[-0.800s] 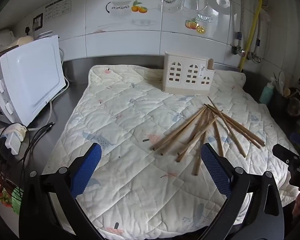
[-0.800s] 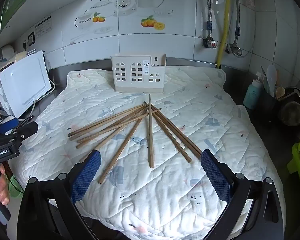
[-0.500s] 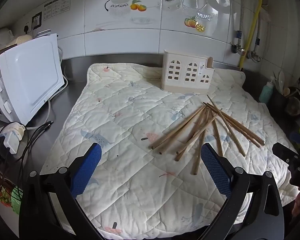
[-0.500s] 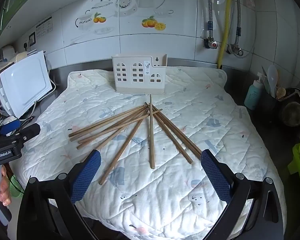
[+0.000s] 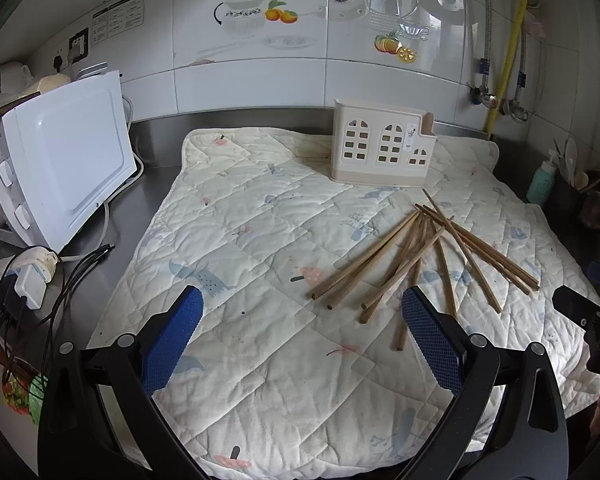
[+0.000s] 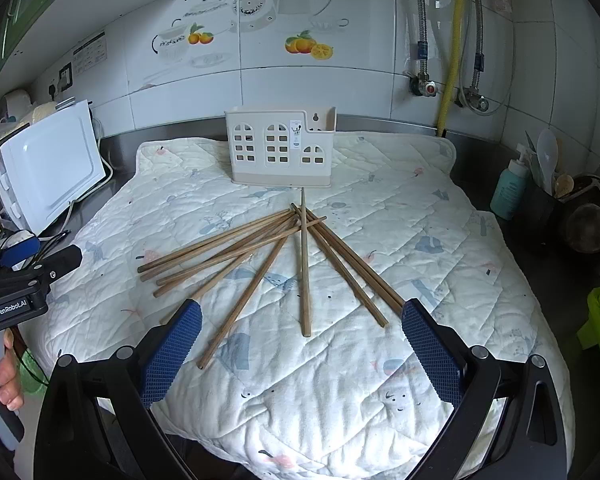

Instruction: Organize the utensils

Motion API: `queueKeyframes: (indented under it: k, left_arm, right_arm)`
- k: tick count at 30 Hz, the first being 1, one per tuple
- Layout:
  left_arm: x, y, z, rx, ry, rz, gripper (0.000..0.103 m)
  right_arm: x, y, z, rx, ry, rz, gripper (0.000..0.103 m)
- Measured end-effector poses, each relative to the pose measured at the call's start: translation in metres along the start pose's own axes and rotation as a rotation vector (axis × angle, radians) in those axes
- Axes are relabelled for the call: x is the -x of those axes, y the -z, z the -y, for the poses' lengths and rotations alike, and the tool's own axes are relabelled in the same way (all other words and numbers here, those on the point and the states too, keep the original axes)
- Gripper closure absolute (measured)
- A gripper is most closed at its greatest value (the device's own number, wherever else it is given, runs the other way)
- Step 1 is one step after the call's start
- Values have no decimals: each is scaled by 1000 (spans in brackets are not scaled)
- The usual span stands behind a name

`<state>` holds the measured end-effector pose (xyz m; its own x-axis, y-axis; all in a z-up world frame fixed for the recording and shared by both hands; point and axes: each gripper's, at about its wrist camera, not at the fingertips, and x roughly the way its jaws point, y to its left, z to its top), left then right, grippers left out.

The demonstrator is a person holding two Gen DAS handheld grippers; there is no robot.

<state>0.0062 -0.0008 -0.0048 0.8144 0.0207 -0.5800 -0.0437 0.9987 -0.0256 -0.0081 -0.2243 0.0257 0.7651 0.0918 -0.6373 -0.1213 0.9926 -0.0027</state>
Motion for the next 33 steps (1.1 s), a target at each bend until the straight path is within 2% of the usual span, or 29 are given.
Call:
queueKeyframes:
  k: [11, 22, 33]
  left_arm:
    - [-2, 2, -1, 4, -3, -1, 5]
    - [-9, 5, 2, -9, 41, -30, 5]
    - [-12, 8, 4, -37, 68, 4, 6]
  right_arm:
    - [-4, 4, -3, 9, -16, -2, 6]
    - [-9, 8, 2, -6, -22, -6, 6]
    - [-23, 13, 8, -13, -41, -24, 7]
